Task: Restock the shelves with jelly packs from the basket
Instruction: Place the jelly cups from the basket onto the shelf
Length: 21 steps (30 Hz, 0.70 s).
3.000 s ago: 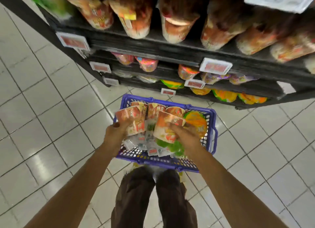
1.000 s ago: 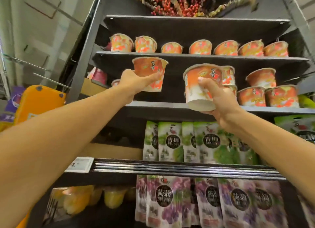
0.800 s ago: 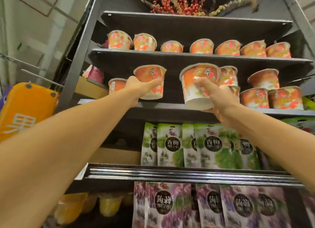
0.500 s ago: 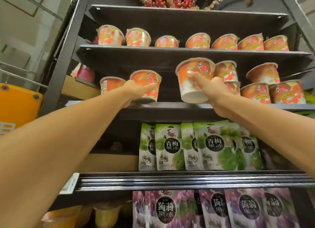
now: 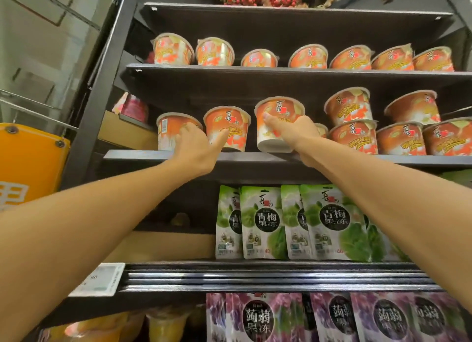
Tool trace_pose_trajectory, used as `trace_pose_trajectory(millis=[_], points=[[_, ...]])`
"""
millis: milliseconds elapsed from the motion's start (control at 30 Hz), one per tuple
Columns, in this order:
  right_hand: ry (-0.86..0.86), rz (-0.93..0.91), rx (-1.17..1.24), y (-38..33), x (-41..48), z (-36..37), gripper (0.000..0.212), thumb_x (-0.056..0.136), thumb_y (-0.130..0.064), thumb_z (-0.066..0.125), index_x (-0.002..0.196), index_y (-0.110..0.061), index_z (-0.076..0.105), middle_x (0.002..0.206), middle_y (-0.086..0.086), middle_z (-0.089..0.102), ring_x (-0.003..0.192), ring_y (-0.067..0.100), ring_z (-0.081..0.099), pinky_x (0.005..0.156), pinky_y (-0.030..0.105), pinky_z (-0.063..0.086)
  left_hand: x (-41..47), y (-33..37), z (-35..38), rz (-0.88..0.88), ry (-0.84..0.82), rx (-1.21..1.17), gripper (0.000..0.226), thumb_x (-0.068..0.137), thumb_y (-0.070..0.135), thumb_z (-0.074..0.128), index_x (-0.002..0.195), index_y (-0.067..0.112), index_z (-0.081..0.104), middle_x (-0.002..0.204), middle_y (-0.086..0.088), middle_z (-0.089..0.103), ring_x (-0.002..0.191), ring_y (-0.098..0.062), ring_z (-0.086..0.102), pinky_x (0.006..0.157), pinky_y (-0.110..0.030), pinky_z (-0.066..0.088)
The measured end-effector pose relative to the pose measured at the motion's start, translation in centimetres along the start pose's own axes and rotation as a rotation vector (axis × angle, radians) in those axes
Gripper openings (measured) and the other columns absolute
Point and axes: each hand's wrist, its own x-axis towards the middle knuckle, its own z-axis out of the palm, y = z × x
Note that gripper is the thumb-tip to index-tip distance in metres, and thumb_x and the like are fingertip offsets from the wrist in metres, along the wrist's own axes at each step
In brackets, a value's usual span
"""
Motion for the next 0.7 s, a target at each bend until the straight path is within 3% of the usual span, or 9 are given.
trace_pose_trajectory(millis=[100,233,400,500,567,633,700], points=[[-0.031,-0.006,-0.051,-0.1,0.1,0.5,0.091,0.075,-0.073,0.062,0.138,-0.011,0.041,0.130,0.007,0.053,0.107,0.023,0.053,0.085,0.036,0.048,-1.9,-2.3,-0.4,0.293,0.074,0.030,0.033,0.099,0.041,0.044,0.093,0.009,0.051,0.097,-0.007,0.052,0.088,-0.021,0.048,0.076,-0.032,0.039],[-0.057,-0.035,-0.200,0.2,0.2,1.1,0.086,0.078,-0.074,0.057,0.136,-0.012,0.044,0.128,0.009,0.054,0.110,0.026,0.055,0.090,0.038,0.050,-2.4,-3.2,0.3,0.454,0.115,0.130,0.025,0.100,0.033,0.042,0.093,0.012,0.052,0.097,-0.003,0.052,0.092,-0.018,0.044,0.079,-0.028,0.036],[-0.135,-0.014,-0.376,0.4,-0.1,1.3,0.088,0.085,-0.075,0.045,0.141,-0.008,0.040,0.138,0.016,0.049,0.123,0.035,0.049,0.105,0.048,0.042,-2.9,-3.2,1.4,0.428,0.224,0.119,0.018,0.100,0.028,0.042,0.089,0.013,0.043,0.095,-0.004,0.046,0.089,-0.014,0.036,0.076,-0.027,0.032],[-0.177,0.002,-0.484,0.2,-0.4,1.4,0.092,0.086,-0.078,0.037,0.144,-0.006,0.037,0.144,0.018,0.044,0.129,0.037,0.045,0.109,0.048,0.038,-3.5,-3.1,2.0,0.345,0.289,0.182,0.027,0.100,0.032,0.037,0.097,0.009,0.050,0.097,-0.006,0.051,0.087,-0.017,0.041,0.074,-0.030,0.034],[-0.170,0.009,-0.547,0.1,-0.7,1.7,0.094,0.086,-0.078,0.033,0.145,-0.005,0.036,0.146,0.018,0.042,0.130,0.037,0.044,0.107,0.044,0.039,-4.1,-3.1,2.2,0.300,0.299,0.222,0.034,0.100,0.036,0.030,0.101,0.010,0.051,0.098,-0.007,0.055,0.088,-0.023,0.049,0.080,-0.035,0.038],[-0.122,0.025,-0.620,0.2,-1.1,2.0,0.095,0.086,-0.080,0.028,0.144,-0.004,0.036,0.144,0.018,0.044,0.127,0.036,0.046,0.095,0.038,0.040,-4.5,-3.3,2.3,0.287,0.271,0.233,0.038,0.099,0.041,0.026,0.103,0.011,0.049,0.099,-0.008,0.056,0.092,-0.025,0.050,0.089,-0.038,0.037],[-0.055,0.027,-0.687,0.4,-1.6,2.2,0.096,0.087,-0.080,0.024,0.144,-0.004,0.036,0.144,0.018,0.043,0.127,0.036,0.046,0.091,0.039,0.039,-4.8,-3.4,2.1,0.298,0.224,0.241,0.042,0.098,0.045,0.025,0.107,0.011,0.048,0.103,-0.009,0.055,0.098,-0.026,0.049,0.096,-0.039,0.037]])
